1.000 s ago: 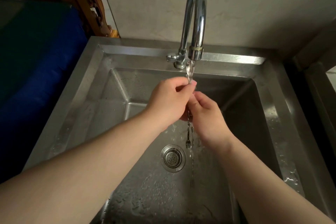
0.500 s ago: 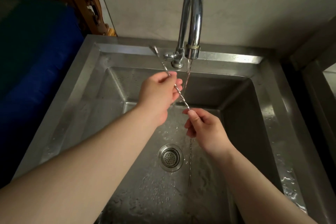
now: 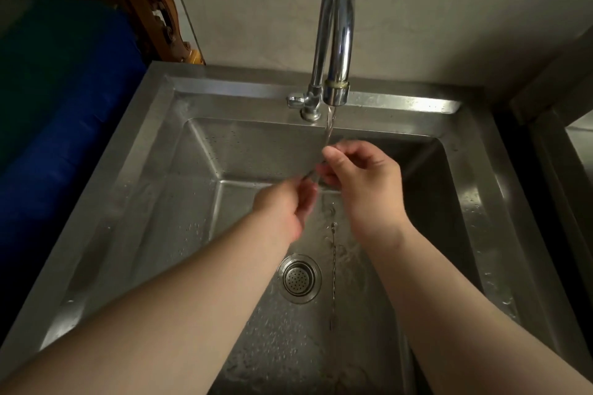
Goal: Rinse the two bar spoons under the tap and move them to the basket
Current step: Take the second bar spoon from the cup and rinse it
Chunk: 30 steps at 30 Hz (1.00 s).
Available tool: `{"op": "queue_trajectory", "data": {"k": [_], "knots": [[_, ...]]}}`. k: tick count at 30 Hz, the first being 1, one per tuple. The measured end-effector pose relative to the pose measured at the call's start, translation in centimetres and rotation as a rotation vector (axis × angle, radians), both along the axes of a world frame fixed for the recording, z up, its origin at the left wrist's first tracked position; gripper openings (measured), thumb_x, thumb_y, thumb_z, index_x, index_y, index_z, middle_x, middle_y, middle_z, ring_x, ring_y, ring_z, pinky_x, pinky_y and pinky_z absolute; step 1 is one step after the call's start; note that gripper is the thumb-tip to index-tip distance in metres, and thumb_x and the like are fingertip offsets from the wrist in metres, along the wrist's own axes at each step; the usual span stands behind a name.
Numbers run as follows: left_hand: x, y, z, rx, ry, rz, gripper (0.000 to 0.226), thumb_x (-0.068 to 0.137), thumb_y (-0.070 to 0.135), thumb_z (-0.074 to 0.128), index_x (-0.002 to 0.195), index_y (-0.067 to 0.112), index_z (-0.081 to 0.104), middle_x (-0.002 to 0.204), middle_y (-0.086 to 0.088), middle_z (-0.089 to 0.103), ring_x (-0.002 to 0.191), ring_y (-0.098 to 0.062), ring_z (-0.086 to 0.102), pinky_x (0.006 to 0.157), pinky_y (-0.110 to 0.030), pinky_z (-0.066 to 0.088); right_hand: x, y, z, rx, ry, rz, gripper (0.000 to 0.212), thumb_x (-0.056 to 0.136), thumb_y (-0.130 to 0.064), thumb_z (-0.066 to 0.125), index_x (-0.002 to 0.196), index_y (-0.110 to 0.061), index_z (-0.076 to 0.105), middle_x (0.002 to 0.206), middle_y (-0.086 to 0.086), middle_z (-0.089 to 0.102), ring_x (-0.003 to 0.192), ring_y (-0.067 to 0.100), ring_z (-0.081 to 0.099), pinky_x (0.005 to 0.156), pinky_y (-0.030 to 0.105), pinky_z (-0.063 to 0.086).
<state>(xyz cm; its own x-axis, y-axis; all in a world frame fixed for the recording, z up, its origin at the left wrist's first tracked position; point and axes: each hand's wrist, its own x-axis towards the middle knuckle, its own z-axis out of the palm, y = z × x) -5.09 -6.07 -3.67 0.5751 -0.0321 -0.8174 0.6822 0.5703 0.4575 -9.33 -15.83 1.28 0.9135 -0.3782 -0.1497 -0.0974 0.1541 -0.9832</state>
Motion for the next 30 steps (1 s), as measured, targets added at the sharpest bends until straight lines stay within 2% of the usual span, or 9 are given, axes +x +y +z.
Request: {"op": "queue_trajectory", "data": {"k": [5, 8, 10, 14, 17, 21, 24, 26, 30], "knots": [[-2.1, -1.5, -1.7, 0.124, 0.069, -0.291, 0.018, 0.094, 0.032, 0.064, 0.103, 0.016, 0.067, 0.081, 0.002, 0.078, 0.055, -0.004, 0.072, 0.048, -0.019, 0.054, 1.2, 0.7, 0.1, -0.217, 0.037, 0.044, 0.005, 0.090, -0.013, 0.069, 0.088, -0.009, 0.073, 0.070, -0.002, 0.070, 0.055, -0.001, 0.065, 0.061, 0.024, 0.057], [-3.3, -1.5, -1.6, 0.116, 0.088, -0.346, 0.020, 0.093, 0.042, 0.061, 0.094, 0.021, 0.063, 0.080, 0.004, 0.075, 0.058, -0.006, 0.073, 0.048, -0.019, 0.054, 0.8, 0.4, -0.2, -0.260, 0.031, 0.048, 0.010, 0.092, -0.015, 0.067, 0.090, -0.007, 0.073, 0.065, -0.007, 0.066, 0.052, -0.002, 0.060, 0.056, 0.018, 0.050], [-3.7, -1.4, -1.5, 0.120, 0.089, -0.366, 0.022, 0.095, 0.046, 0.057, 0.087, 0.025, 0.059, 0.089, -0.001, 0.069, 0.069, -0.012, 0.071, 0.055, -0.024, 0.055, 0.5, 0.2, -0.3, -0.257, 0.056, 0.047, 0.011, 0.092, -0.016, 0.067, 0.088, -0.008, 0.073, 0.067, -0.004, 0.068, 0.057, 0.001, 0.063, 0.061, 0.025, 0.055], [-3.2, -1.4, -1.5, 0.107, 0.078, -0.302, 0.021, 0.099, 0.040, 0.049, 0.087, 0.026, 0.059, 0.118, -0.013, 0.059, 0.088, -0.021, 0.061, 0.082, -0.036, 0.054, 0.2, 0.1, -0.3, -0.198, 0.082, 0.059, 0.010, 0.092, -0.016, 0.067, 0.085, -0.015, 0.073, 0.074, 0.003, 0.069, 0.062, 0.006, 0.065, 0.067, 0.030, 0.057], [-3.5, -1.6, -2.4, 0.062, 0.045, -0.311, 0.020, 0.099, 0.029, 0.053, 0.114, 0.021, 0.064, 0.128, -0.011, 0.059, 0.112, -0.030, 0.062, 0.098, -0.044, 0.052, 0.0, 0.3, 0.0, -0.177, 0.044, 0.044, 0.007, 0.092, -0.016, 0.067, 0.087, -0.017, 0.072, 0.094, 0.013, 0.069, 0.062, 0.003, 0.063, 0.068, 0.025, 0.054], [-4.4, -1.6, -3.3, 0.062, 0.004, -0.357, 0.038, 0.101, 0.018, 0.048, 0.138, 0.028, 0.050, 0.148, -0.004, 0.045, 0.119, -0.026, 0.053, 0.105, -0.043, 0.047, -0.3, -0.2, 0.9, -0.167, -0.001, 0.072, 0.011, 0.095, -0.016, 0.064, 0.093, -0.009, 0.072, 0.076, -0.001, 0.066, 0.060, 0.002, 0.059, 0.063, 0.019, 0.049], [-4.1, -1.4, -3.7, 0.037, 0.070, -0.197, 0.030, 0.098, 0.017, 0.055, 0.128, 0.017, 0.061, 0.138, -0.011, 0.055, 0.116, -0.027, 0.058, 0.099, -0.038, 0.050, -0.4, -0.7, 1.5, -0.130, -0.047, 0.042, 0.013, 0.095, -0.015, 0.063, 0.094, -0.005, 0.071, 0.074, 0.000, 0.066, 0.062, 0.006, 0.059, 0.064, 0.022, 0.050], [-3.9, -1.1, -4.0, 0.009, 0.074, -0.088, 0.024, 0.096, 0.005, 0.058, 0.117, 0.009, 0.068, 0.125, -0.015, 0.062, 0.103, -0.023, 0.065, 0.089, -0.031, 0.057, -0.6, -1.3, 1.8, -0.099, -0.065, -0.024, 0.012, 0.096, -0.016, 0.062, 0.094, -0.006, 0.070, 0.075, 0.002, 0.066, 0.065, 0.009, 0.062, 0.065, 0.025, 0.055], [-2.9, -0.1, -3.6, 0.053, -0.036, 0.031, 0.024, 0.095, -0.007, 0.051, 0.115, 0.001, 0.062, 0.102, -0.017, 0.068, 0.077, -0.015, 0.068, 0.064, -0.018, 0.059, -2.2, -3.7, 1.6, 0.109, -0.070, -0.194, 0.014, 0.096, -0.018, 0.060, 0.083, -0.014, 0.063, 0.072, 0.000, 0.061, 0.066, 0.011, 0.065, 0.078, 0.032, 0.058]]}}
